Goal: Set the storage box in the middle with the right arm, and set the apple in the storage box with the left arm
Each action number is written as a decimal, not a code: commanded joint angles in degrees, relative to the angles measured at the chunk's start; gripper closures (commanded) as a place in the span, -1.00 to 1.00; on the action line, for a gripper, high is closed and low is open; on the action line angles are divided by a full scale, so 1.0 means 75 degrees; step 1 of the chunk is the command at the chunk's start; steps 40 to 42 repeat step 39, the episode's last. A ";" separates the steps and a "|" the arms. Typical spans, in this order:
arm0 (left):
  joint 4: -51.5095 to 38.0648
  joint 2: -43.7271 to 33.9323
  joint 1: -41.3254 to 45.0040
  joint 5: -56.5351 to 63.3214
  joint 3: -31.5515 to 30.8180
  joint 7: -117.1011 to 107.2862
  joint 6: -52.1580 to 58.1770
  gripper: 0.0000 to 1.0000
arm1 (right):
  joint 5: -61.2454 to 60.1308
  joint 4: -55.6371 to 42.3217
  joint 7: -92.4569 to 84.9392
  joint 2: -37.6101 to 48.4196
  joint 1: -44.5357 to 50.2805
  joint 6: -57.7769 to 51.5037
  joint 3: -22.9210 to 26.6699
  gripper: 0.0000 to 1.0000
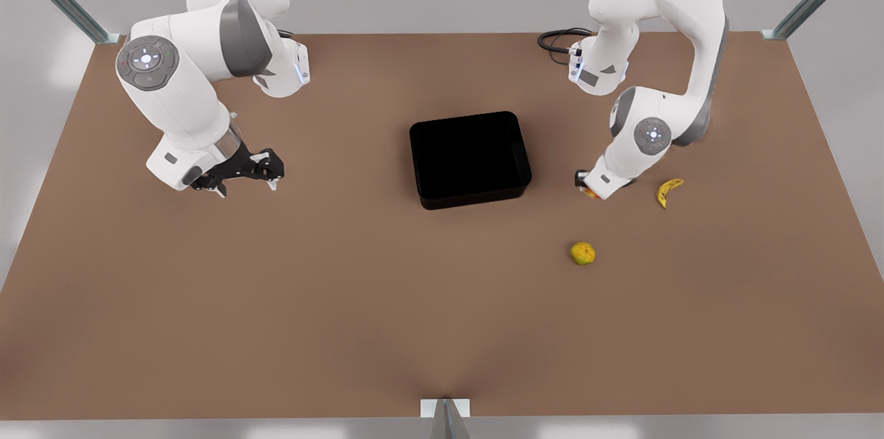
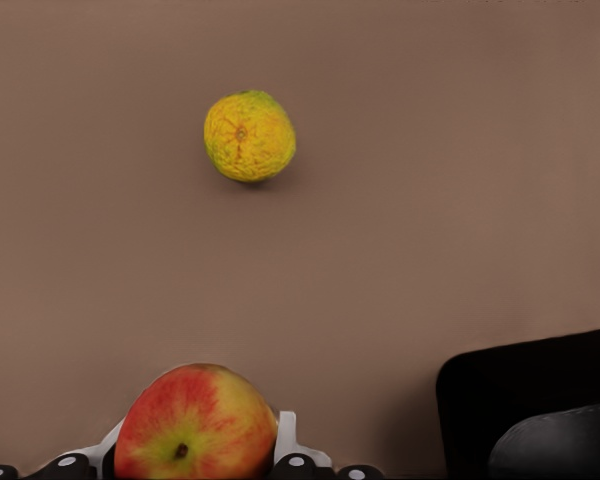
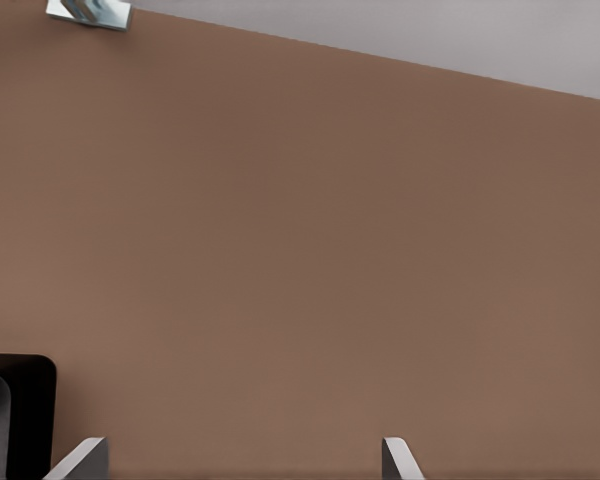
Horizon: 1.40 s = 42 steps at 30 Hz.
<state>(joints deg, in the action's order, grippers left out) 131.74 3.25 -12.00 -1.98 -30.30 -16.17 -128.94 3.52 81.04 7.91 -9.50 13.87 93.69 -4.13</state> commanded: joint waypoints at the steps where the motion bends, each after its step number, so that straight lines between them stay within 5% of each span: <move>1: -0.0022 0.0001 0.0041 -0.0955 -0.0083 -0.0081 0.0001 -0.37 | 0.0000 0.0000 0.0000 0.0001 0.0002 0.0000 0.0000 -1.00; 4: -0.0245 0.0059 0.0204 -0.1119 -0.1022 -0.1301 -0.0034 -0.37 | 0.0000 0.0000 0.0000 0.0001 0.0002 0.0000 0.0000 -1.00; 17: -0.0866 0.0727 0.2619 -0.1213 -0.0963 -0.3258 -0.0597 -0.37 | 0.0000 0.0000 0.0000 0.0001 0.0002 0.0000 0.0000 -1.00; 18: -0.0843 0.0727 0.2619 -0.1202 -0.0952 -0.3247 -0.0596 -0.99 | 0.0000 0.0000 0.0000 0.0001 0.0002 0.0000 0.0000 -1.00; 24: -0.0936 0.0786 0.2561 -0.0688 -0.0951 -0.3363 -0.0538 -1.00 | 0.0000 0.0000 0.0000 0.0001 0.0014 0.0000 0.0000 -1.00; 26: -0.1697 0.0751 0.1893 -0.0054 -0.0916 -0.3481 0.0562 -1.00 | 0.0000 -0.0012 0.0000 0.0001 0.0014 0.0000 0.0000 -1.00; 27: -0.2634 0.0809 0.1248 0.0298 -0.0765 -0.2979 0.1535 -1.00 | 0.0000 -0.0012 0.0000 0.0001 0.0002 0.0000 0.0000 -1.00; 28: -0.3594 0.0681 0.2114 0.0298 0.1189 -0.1725 0.2787 -1.00 | 0.0000 -0.0012 0.0000 0.0001 0.0002 0.0000 0.0000 -1.00; 29: -0.4568 0.0657 0.2256 0.0287 0.2235 -0.0681 0.3961 -1.00 | 0.0000 -0.0012 0.0000 0.0001 0.0002 0.0000 0.0012 -1.00; 33: -0.5658 0.0563 0.2889 0.0170 0.5435 0.1687 0.5262 -1.00 | 0.0000 -0.0012 0.0000 -0.0011 -0.0010 0.0012 0.0035 -1.00; 42: -0.5811 0.0739 0.2807 0.0252 0.5177 0.1570 0.5567 -1.00 | 0.0000 -0.0070 0.0000 -0.0023 0.0002 0.0000 0.0035 -1.00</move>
